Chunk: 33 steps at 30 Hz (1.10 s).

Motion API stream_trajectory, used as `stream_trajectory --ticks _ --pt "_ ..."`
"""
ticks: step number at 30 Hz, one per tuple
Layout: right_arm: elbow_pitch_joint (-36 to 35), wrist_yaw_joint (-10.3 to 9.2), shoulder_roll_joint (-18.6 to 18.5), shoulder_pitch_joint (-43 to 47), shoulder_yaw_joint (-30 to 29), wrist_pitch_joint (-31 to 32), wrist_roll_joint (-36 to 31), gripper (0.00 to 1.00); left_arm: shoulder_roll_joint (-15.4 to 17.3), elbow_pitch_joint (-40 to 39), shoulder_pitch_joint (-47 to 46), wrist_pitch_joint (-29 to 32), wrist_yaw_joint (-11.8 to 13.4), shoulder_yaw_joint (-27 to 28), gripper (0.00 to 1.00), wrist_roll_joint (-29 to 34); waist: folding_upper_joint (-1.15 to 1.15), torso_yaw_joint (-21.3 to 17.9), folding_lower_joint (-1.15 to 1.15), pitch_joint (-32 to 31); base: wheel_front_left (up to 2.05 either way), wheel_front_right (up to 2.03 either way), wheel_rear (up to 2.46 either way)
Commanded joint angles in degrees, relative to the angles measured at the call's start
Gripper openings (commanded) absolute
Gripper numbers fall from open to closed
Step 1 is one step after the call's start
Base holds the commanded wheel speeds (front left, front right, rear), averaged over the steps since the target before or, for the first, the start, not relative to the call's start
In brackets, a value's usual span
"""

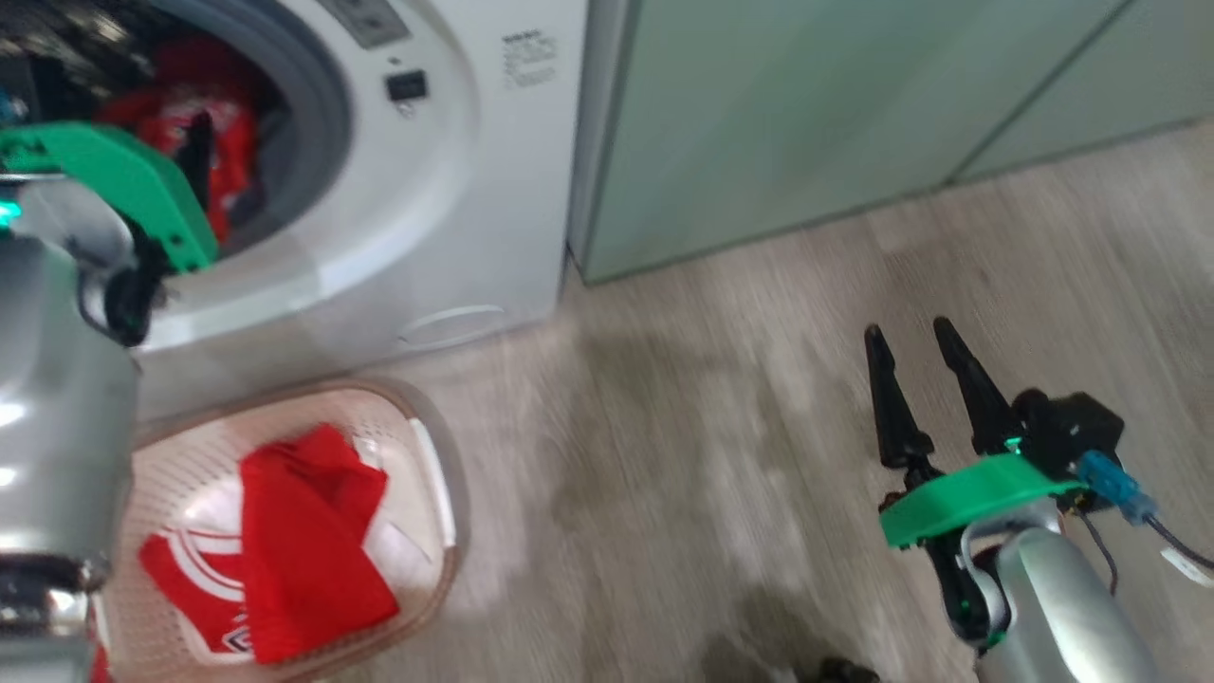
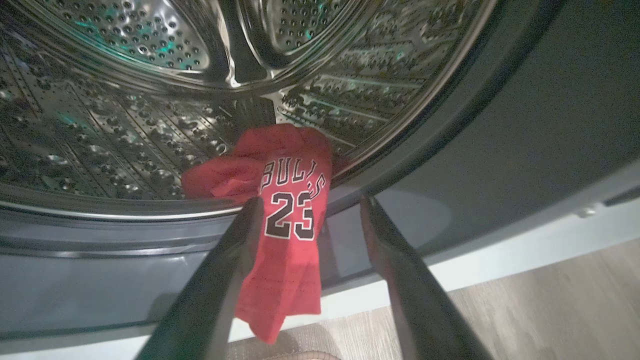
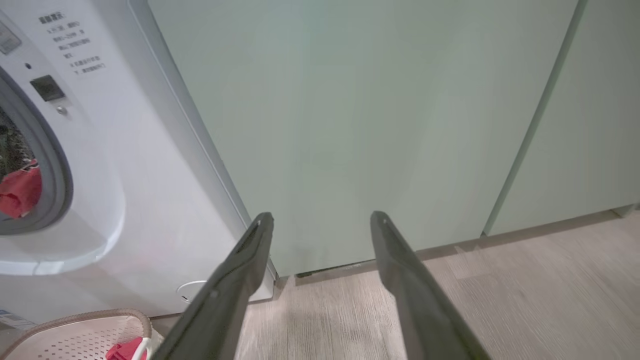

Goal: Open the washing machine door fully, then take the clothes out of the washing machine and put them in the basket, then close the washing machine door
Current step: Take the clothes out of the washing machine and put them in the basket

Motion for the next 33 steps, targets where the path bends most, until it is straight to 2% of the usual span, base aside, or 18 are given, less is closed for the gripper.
stream_trajectory --ticks 1,5,9,16,17,19,20,27,33 --pt "-1.7 0.37 0.2 -1.0 1.2 -0.5 0.3 1.00 3.0 -0.7 -4.3 0.7 -0.2 0.7 1.00 -0.1 0.00 -3.0 0.00 4.0 0.00 0.00 0.00" --pt "-2.3 0.37 0.8 -2.1 2.5 -0.5 1.3 1.00 4.7 2.6 -8.6 2.5 0.2 0.1 1.00 0.2 0.00 -4.6 0.00 6.9 0.00 0.00 0.00" --pt "-2.5 0.37 1.1 -2.8 3.5 -0.5 2.1 1.00 8.3 7.3 -11.9 3.9 1.5 -0.8 1.00 2.1 0.00 -5.9 0.00 8.7 0.00 0.00 0.00" --pt "-2.5 0.37 1.2 -3.4 3.1 -0.5 2.4 1.00 7.1 14.5 -15.2 9.0 0.7 -2.2 1.00 1.0 0.00 -6.3 0.00 10.2 0.00 0.00 0.00" --pt "-2.4 0.37 1.2 -3.6 3.1 -0.5 2.3 1.00 7.0 15.1 -15.5 9.3 0.6 -2.3 0.80 0.9 0.00 -6.3 0.00 10.3 0.00 0.00 0.00" --pt "-2.3 0.37 1.3 -3.9 3.1 -0.5 2.2 1.00 7.4 16.0 -15.9 8.4 0.9 -2.9 0.15 1.5 0.00 -6.5 0.00 10.6 0.00 0.00 0.00" --pt "-2.3 0.37 1.4 -4.1 3.2 -0.5 2.1 1.00 7.6 16.4 -15.9 7.8 1.1 -3.3 0.00 1.9 0.00 -6.6 0.00 10.6 0.00 0.00 0.00" --pt "-2.0 0.37 1.7 -3.9 2.7 -0.5 1.9 1.00 7.3 18.8 -15.4 3.0 1.9 -4.1 0.00 2.4 0.00 -5.7 0.00 9.6 0.00 0.00 0.00" --pt "-1.2 0.37 0.7 -2.7 2.1 -0.5 1.7 1.00 5.6 20.9 -12.8 -2.3 1.6 -5.6 0.00 3.1 0.00 -3.3 0.00 5.8 0.00 0.00 0.00"
